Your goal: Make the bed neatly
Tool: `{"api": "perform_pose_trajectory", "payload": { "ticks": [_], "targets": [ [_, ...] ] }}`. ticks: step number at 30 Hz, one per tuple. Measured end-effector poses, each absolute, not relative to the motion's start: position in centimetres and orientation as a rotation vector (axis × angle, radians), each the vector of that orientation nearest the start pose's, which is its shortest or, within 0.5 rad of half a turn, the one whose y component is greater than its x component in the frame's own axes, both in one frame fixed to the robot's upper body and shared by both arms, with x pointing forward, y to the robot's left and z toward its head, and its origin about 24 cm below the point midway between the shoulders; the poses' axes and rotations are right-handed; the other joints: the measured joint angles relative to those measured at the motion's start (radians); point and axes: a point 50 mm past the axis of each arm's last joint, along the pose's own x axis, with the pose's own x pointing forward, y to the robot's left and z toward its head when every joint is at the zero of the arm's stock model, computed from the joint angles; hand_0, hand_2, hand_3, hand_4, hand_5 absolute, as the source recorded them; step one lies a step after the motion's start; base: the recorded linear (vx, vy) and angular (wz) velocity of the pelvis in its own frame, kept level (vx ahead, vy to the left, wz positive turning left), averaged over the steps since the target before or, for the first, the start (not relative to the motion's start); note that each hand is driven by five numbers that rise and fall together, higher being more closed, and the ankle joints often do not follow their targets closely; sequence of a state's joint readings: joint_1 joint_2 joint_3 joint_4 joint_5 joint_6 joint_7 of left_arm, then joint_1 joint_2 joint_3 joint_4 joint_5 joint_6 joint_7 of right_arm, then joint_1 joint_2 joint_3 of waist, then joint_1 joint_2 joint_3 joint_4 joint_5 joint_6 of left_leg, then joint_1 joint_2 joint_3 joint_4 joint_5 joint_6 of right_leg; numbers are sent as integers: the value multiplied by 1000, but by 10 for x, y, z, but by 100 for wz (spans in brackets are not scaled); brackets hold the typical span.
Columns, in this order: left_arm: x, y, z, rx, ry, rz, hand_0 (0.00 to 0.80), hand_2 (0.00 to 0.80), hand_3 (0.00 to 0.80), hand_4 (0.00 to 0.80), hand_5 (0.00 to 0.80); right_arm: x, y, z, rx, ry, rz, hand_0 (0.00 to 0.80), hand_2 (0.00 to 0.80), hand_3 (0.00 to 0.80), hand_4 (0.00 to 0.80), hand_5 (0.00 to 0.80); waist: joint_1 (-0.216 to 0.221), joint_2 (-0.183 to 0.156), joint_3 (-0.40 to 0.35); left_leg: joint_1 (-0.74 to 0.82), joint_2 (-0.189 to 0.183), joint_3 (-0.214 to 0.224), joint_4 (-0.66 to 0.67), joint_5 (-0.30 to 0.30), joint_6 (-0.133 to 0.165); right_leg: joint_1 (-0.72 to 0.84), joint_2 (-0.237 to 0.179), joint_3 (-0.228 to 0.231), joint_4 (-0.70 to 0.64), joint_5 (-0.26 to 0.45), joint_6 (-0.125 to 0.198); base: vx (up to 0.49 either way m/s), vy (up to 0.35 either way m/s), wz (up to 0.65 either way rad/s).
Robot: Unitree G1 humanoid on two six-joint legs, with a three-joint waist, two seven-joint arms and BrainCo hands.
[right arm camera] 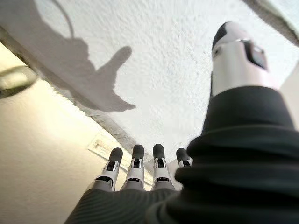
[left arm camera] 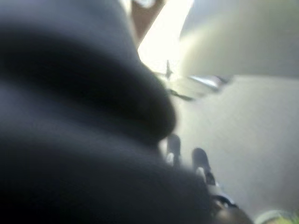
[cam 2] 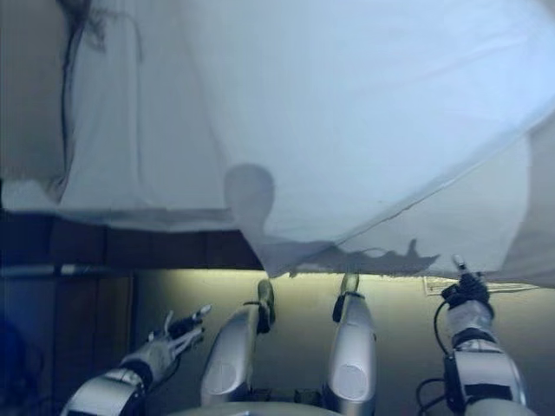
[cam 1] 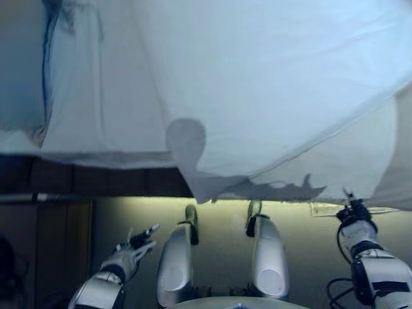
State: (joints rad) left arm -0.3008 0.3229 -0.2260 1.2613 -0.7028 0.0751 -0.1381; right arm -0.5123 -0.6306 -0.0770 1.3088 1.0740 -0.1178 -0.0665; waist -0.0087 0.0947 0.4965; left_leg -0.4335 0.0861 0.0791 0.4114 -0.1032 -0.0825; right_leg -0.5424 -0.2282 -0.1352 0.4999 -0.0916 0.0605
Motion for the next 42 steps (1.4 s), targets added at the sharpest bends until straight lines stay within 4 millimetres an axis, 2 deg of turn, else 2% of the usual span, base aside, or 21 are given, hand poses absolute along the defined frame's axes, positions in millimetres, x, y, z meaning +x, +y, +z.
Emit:
{"api": "perform_pose_trajectory", "payload": {
  "ticks": [2, 3, 5, 7, 11, 15, 18, 25, 34, 42],
  "targets": [
    [196, 239, -121, -299, 958, 198, 0, 0, 0, 0, 0, 277, -387, 31, 532, 206, -798, 0, 0, 0, 0, 0, 12, 13, 14, -23, 12, 32, 1, 7, -1, -40, -7, -5, -9, 23, -1, -55, 28, -47],
    [195, 235, -122, -320, 947, 189, 0, 0, 0, 0, 0, 284, -393, 47, 527, 159, -783, 0, 0, 0, 0, 0, 31, 18, 19, -27, 17, 64, 0, 6, 0, -57, -30, -35, -26, 44, -10, -54, 24, -73],
    [191, 232, -123, -356, 932, 192, 0, 0, 0, 0, 0, 296, -395, 70, 537, 90, -723, 0, 0, 0, 0, 0, 50, 28, 21, -41, 23, 89, 0, 4, 1, -78, -62, -87, -56, 84, -19, -57, 11, -62],
    [193, 229, -122, -382, 909, 193, 0, 0, 0, 0, 0, 305, -397, 92, 535, 27, -663, 0, 0, 0, 0, 0, 48, 46, 22, -83, 23, 84, 0, 5, 3, -111, -62, -93, -69, 106, -17, -61, 21, -14],
    [199, 226, -119, -430, 854, 202, 0, 0, 0, 0, 0, 315, -403, 126, 520, -36, -600, 0, 0, 0, 0, 0, 51, 60, 24, -167, 13, 83, 6, 11, 10, -196, -73, -89, -57, 114, -19, 23, 44, 8],
    [197, 224, -119, -458, 840, 205, 0, 0, 0, 0, 0, 331, -398, 161, 498, -79, -532, 0, 0, 0, 0, 0, 61, 70, 24, -197, 5, 83, 18, 14, 5, -229, -81, -84, -41, 117, -22, 3, 20, 3],
    [199, 223, -118, -471, 818, 191, 0, 0, 0, 0, 0, 327, -406, 173, 458, -61, -543, 0, 0, 0, 0, 0, 77, 71, 24, -220, -3, 82, 18, 16, 8, -254, -91, -84, -34, 117, -22, 4, 8, 6],
    [192, 221, -119, -492, 796, 177, 0, 0, 0, 0, 0, 327, -412, 197, 363, -31, -542, 0, 0, 0, 0, 0, 76, 72, 23, -273, -6, 82, 24, 19, 16, -304, -92, -76, -30, 119, -22, 1, 2, 1],
    [165, 222, -130, -533, 822, 181, 0, 0, 0, 0, 0, 325, -416, 211, 295, -3, -551, 0, 0, 0, 0, 0, 76, 74, 21, -303, -11, 76, 20, 30, 20, -337, -97, -72, -16, 117, -25, 5, 9, 4],
    [159, 221, -131, -543, 822, 166, 0, 0, 0, 0, 0, 325, -416, 214, 276, 14, -555, 0, 0, 0, 0, 0, 76, 76, 20, -308, -20, 60, -2, 54, 19, -341, -97, -68, -14, 117, -26, 7, 30, 7]
  ]
}}
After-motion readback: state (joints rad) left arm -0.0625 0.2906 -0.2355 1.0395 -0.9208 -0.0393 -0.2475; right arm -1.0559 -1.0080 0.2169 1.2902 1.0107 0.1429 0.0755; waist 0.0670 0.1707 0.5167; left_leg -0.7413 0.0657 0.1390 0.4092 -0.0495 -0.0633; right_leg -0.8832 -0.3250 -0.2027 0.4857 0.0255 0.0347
